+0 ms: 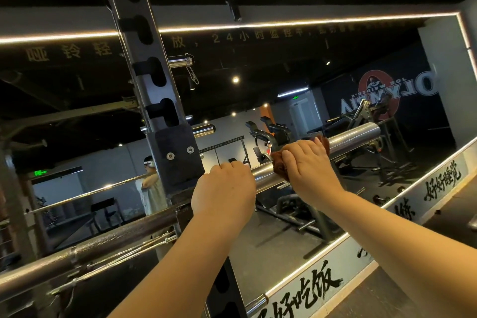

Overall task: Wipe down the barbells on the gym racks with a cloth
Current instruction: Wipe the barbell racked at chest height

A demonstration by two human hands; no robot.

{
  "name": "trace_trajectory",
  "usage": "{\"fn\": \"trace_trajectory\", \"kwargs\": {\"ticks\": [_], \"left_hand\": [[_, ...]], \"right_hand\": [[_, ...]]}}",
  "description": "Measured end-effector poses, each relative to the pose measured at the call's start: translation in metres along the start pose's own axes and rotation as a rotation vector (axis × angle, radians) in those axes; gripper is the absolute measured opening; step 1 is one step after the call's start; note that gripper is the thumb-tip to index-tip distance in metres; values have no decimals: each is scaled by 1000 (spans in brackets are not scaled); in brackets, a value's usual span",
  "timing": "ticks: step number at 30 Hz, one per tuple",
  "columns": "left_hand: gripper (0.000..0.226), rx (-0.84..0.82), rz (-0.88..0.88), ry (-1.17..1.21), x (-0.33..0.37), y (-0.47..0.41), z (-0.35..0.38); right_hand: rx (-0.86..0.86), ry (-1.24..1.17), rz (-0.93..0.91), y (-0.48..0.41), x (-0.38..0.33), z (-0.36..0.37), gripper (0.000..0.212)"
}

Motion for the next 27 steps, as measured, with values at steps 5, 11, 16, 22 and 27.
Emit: {"fn": "trace_trajectory", "kwargs": {"ticks": [5,11,16,22,27], "left_hand": [[33,3,7,-1,0,-1,1],[33,-13,8,-21,0,0,-2],[32,-21,10,-29,1,-3,0],[34,-17,17,-69,2,0,-3],[36,-10,26,-57,3,-1,-3]], "right_hand": [[6,-91,-3,9,2,1,47],[17,25,56,-9,12,-1,51],[62,-98,87,13,-7,10,51],[-60,-7,-81,10,23,3,55],[-30,43,6,3,30,2,59]]}}
Point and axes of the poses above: each hand's wrist, its own y-axis away from the middle knuckle, its own z-axis out of the palm, x = y × z, the point moved 4 cm from there along -y, towards the middle knuckle, and after that the axes turned 5 degrees about z, right-handed, at the moved point
